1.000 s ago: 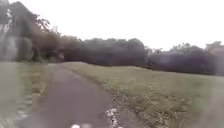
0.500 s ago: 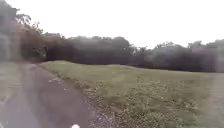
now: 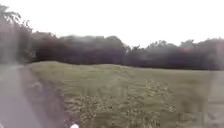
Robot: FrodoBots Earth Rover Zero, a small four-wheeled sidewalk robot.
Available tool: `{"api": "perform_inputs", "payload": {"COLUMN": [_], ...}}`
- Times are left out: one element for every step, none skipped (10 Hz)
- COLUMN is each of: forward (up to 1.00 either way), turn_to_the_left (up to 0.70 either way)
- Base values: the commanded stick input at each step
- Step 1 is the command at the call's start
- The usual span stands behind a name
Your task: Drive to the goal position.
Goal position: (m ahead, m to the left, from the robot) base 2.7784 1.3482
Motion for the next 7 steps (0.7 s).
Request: {"api": "perform_inputs", "payload": {"forward": [0.99,0.99,0.99,0.99,0.99,0.99,0.99], "turn_to_the_left": [-0.14,-0.02,0.0,0.0,0.0,-0.03,-0.03]}}
